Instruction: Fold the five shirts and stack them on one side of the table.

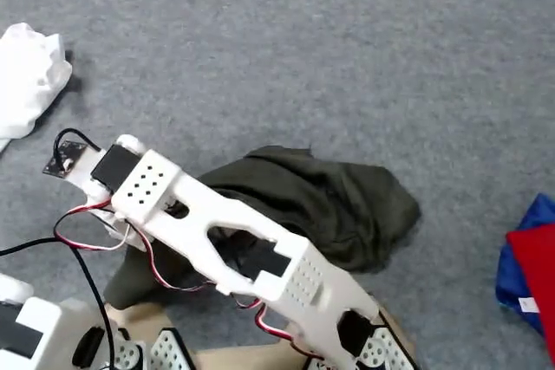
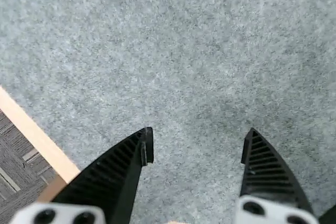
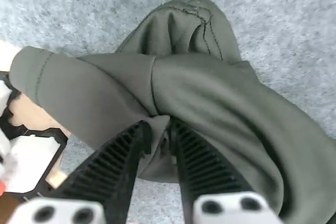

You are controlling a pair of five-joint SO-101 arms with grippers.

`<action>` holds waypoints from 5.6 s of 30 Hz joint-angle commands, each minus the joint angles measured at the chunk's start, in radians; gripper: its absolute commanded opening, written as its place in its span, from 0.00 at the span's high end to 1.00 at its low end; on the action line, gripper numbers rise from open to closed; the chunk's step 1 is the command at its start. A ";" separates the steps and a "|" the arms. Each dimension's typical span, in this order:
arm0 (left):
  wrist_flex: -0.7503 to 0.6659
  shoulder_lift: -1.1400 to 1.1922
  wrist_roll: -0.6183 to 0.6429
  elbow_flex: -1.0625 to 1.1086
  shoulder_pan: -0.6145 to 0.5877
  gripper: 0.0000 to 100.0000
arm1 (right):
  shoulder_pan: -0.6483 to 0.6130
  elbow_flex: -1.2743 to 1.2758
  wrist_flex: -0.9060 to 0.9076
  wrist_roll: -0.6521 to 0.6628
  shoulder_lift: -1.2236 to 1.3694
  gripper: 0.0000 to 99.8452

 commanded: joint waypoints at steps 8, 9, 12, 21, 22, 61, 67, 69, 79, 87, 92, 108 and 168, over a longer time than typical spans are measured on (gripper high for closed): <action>-0.012 -0.044 -0.003 0.000 0.002 0.72 | 0.108 -0.073 0.018 -0.011 -0.015 0.98; -0.012 -0.044 -0.003 0.000 0.002 0.72 | 0.127 -0.087 0.020 -0.011 -0.015 0.99; -0.012 -0.044 -0.003 -0.002 0.002 0.72 | 0.194 -0.145 0.020 -0.011 -0.030 0.99; -0.012 -0.044 -0.003 -0.005 0.009 0.72 | 0.489 -0.166 0.020 -0.011 -0.136 0.99; -0.012 -0.044 -0.003 -0.002 0.018 0.72 | 0.530 -0.166 0.020 -0.011 -0.139 0.99; 0.315 -0.042 0.157 0.034 0.948 0.72 | 1.425 0.114 -0.242 0.281 -0.005 0.99; 0.193 -0.042 0.242 0.101 1.258 0.72 | 1.403 0.113 -0.288 0.290 0.025 0.99; 0.103 -0.042 0.278 0.143 1.315 0.72 | 1.402 0.113 -0.313 0.313 0.025 0.99; -0.178 0.082 0.548 0.215 1.344 0.72 | 1.391 0.120 -0.459 0.471 0.027 0.99; -0.233 0.291 0.713 0.132 1.346 0.72 | 1.391 0.122 -0.523 0.479 0.027 0.99; -0.230 0.377 0.783 0.084 1.349 0.72 | 1.389 0.113 -0.540 0.477 0.061 0.99; -0.133 0.397 0.807 -0.129 1.407 0.98 | 1.388 0.058 -0.552 0.477 0.142 0.99; 0.338 -0.360 0.203 -0.947 1.428 0.98 | 1.079 -0.507 0.021 0.483 -0.645 0.99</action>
